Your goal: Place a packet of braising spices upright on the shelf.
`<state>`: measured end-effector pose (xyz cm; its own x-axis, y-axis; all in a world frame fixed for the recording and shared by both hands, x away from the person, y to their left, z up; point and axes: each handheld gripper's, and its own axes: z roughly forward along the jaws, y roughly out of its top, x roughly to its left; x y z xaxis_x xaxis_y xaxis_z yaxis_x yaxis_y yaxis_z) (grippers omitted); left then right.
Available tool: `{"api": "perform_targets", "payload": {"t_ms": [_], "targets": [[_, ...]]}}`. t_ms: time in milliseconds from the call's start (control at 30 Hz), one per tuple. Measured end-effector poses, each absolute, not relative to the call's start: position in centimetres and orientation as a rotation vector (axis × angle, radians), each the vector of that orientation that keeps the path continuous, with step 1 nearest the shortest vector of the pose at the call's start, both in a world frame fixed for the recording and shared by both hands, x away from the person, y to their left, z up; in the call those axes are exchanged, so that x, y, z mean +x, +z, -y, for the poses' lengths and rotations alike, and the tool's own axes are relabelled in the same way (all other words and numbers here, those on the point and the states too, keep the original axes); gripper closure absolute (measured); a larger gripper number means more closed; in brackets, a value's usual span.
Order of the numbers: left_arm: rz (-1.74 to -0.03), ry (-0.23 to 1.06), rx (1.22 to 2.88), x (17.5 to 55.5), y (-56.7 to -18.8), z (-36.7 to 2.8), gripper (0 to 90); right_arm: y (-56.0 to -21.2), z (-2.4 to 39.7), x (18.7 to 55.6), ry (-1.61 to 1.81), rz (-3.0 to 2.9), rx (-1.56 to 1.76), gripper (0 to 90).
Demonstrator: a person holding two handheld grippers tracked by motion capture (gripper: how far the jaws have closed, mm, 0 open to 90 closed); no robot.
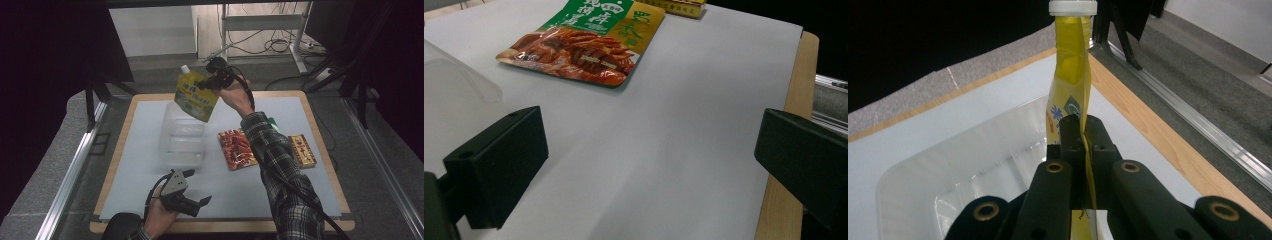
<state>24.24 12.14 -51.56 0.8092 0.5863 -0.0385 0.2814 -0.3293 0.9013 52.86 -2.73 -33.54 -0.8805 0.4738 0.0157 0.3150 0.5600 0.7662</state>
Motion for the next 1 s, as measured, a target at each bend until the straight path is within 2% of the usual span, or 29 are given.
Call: {"api": "perform_targets", "payload": {"t_ms": [467, 1000], "targets": [[-0.643, 0.355, 1.931, 24.2, -51.6, -12.1, 0.4, -33.8, 0.1, 53.2, 1.209, -2.634, 0.629, 88.4], [-0.635, 0.345, 1.941, 24.2, -51.6, -11.9, 0.4, -37.2, -1.8, 54.3, 1.096, -2.686, 0.657, 88.0]]}}
